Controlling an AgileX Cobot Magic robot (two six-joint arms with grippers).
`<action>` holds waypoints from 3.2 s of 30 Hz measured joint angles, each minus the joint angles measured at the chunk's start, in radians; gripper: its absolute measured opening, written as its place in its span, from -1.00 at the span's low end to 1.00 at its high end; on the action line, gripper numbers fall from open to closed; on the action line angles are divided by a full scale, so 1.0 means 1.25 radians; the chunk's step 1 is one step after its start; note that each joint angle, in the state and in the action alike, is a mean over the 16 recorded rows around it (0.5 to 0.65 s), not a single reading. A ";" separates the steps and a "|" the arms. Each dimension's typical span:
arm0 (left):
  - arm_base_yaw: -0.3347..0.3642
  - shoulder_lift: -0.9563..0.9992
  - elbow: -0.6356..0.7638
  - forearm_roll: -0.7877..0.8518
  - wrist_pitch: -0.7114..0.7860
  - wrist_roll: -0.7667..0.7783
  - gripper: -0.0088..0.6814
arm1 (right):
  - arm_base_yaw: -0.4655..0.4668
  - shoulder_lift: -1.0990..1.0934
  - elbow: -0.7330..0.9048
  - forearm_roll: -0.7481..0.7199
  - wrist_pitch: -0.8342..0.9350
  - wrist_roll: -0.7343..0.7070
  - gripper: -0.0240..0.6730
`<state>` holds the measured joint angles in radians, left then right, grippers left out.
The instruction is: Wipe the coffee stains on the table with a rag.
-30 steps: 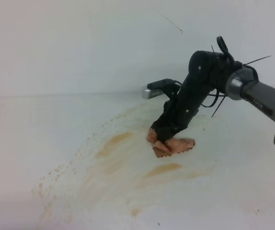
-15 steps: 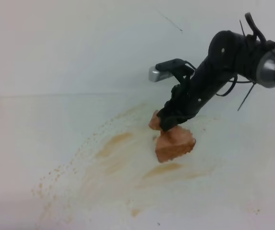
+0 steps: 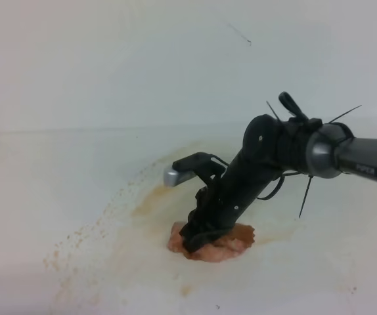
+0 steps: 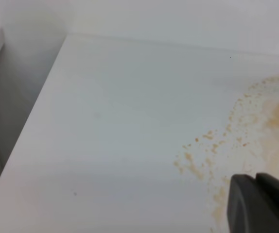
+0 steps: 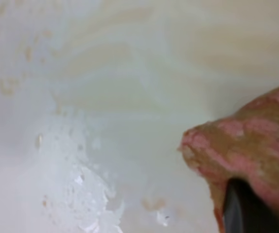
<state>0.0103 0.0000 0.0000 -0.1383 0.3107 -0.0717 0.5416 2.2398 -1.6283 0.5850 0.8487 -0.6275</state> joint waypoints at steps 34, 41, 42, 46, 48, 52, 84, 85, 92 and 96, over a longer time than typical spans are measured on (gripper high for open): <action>0.000 -0.001 0.000 0.000 0.000 0.000 -0.98 | -0.008 0.035 -0.228 -0.039 0.010 0.008 -0.77; 0.000 0.000 0.000 0.000 0.000 0.000 -0.98 | 0.063 0.081 -0.316 -0.019 -0.044 -0.016 -0.77; 0.000 0.000 0.000 0.000 0.000 0.000 -0.98 | 0.073 0.094 -0.331 -0.018 -0.054 -0.018 -0.77; 0.000 0.000 0.000 0.000 0.000 0.000 -0.98 | 0.106 0.156 -0.398 -0.014 -0.085 -0.013 -0.77; 0.000 0.000 0.000 0.000 0.000 0.000 -0.98 | 0.117 0.193 -0.436 -0.016 -0.090 -0.002 -0.77; 0.000 -0.003 0.004 0.000 -0.001 0.000 -0.98 | 0.124 0.263 -0.507 -0.031 -0.078 0.034 -0.77; 0.000 0.000 0.000 0.000 0.000 0.000 -0.98 | -0.126 0.291 -0.600 -0.266 0.184 0.232 -0.77; 0.000 0.000 0.000 0.000 0.000 0.000 -0.98 | -0.131 0.277 -0.599 -0.272 0.193 0.231 -0.77; 0.000 0.000 0.000 0.000 0.000 0.000 -0.98 | -0.154 0.141 -0.585 -0.306 0.245 0.208 -0.77; 0.000 0.000 0.000 0.000 0.000 0.000 -0.98 | -0.162 0.035 -0.549 -0.312 0.258 0.195 -0.77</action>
<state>0.0103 0.0000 0.0000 -0.1383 0.3107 -0.0717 0.3395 2.2832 -2.3148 0.1947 1.1709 -0.3837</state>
